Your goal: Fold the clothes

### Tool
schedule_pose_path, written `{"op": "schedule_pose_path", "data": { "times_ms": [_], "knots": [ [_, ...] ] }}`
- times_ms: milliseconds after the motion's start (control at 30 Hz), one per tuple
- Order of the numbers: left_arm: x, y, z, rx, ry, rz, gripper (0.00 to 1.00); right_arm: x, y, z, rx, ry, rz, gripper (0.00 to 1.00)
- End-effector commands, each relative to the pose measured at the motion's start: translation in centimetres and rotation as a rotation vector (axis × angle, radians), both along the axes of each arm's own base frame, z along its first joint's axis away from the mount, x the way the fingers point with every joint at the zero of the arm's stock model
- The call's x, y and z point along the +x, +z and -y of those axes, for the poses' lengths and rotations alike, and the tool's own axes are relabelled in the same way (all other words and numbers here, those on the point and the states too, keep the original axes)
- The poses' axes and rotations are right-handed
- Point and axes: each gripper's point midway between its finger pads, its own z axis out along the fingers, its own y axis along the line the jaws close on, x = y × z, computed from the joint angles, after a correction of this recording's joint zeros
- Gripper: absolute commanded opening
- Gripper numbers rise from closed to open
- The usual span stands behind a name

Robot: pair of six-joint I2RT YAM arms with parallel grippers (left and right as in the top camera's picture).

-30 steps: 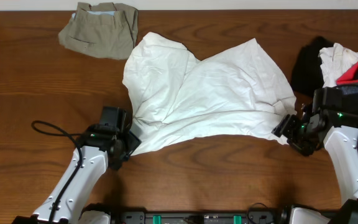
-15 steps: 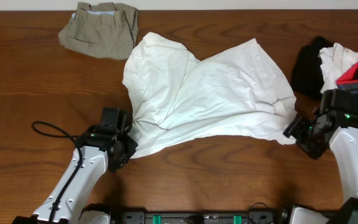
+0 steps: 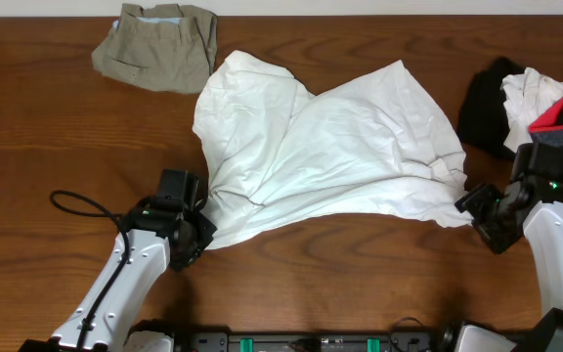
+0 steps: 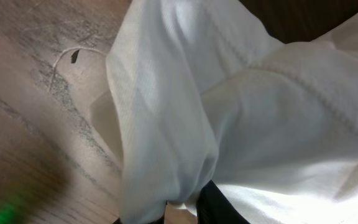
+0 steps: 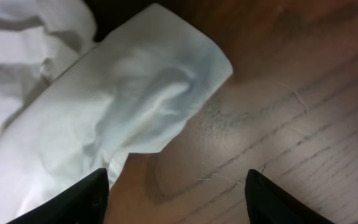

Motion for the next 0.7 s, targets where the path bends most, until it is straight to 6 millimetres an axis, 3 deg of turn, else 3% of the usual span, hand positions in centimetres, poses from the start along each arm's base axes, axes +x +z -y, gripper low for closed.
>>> {"op": "schedule_pose_path", "data": {
  "times_ms": [0, 233, 667],
  "knots": [
    [-0.6, -0.4, -0.3, 0.013, -0.002, -0.024, 0.19, -0.7, -0.5, 0.5, -0.001, -0.136, -0.021, 0.67],
    [-0.7, -0.3, 0.2, -0.013, -0.006, -0.028, 0.19, -0.9, -2.2, 1.0, -0.027, -0.218, -0.008, 0.64],
    [-0.7, -0.3, 0.2, -0.013, -0.006, -0.028, 0.19, 0.1, -3.2, 1.3, -0.030, -0.226, 0.015, 0.59]
  ]
}}
